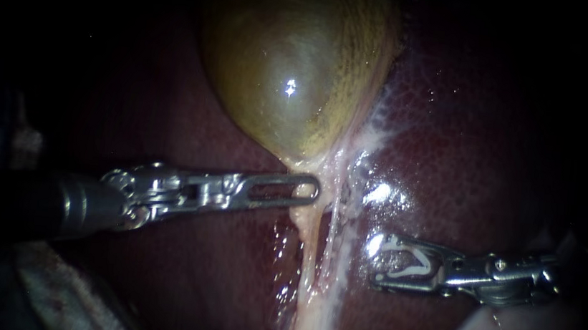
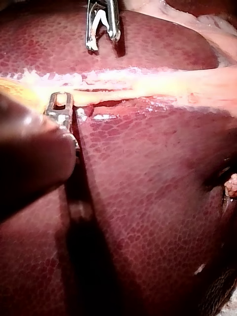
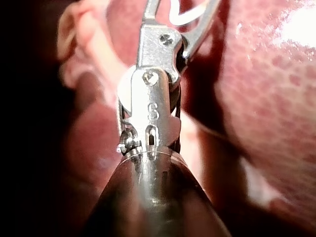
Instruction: Clipping first clip left tube
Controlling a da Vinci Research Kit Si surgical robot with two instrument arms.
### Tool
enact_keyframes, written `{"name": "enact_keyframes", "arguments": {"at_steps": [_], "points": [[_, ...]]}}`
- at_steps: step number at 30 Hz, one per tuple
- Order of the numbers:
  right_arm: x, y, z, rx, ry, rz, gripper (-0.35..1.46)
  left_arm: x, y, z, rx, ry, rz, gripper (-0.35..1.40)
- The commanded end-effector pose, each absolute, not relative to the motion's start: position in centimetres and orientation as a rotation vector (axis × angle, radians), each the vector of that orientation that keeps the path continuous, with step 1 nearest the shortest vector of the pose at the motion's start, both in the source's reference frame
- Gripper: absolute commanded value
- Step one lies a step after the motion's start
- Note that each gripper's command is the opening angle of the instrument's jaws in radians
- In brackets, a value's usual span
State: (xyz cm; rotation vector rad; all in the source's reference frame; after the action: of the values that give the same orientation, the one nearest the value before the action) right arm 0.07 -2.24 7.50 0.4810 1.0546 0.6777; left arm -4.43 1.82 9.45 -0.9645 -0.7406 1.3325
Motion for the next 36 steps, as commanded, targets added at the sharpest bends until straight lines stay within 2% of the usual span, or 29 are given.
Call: {"name": "enact_keyframes", "arguments": {"at_steps": [1,27,36], "points": [[0.07,-2.24,7.50,0.481,1.055,0.678,0.53,-4.42,1.82,9.40,-0.964,-0.741,1.337,-0.35],[0.12,-2.33,7.41,0.475,1.060,0.677,0.53,-4.37,1.81,8.99,-0.935,-0.770,1.341,-0.35],[0.30,-2.41,7.33,0.479,1.074,0.681,0.53,-4.37,1.80,8.98,-0.932,-0.770,1.342,-0.35]]}}
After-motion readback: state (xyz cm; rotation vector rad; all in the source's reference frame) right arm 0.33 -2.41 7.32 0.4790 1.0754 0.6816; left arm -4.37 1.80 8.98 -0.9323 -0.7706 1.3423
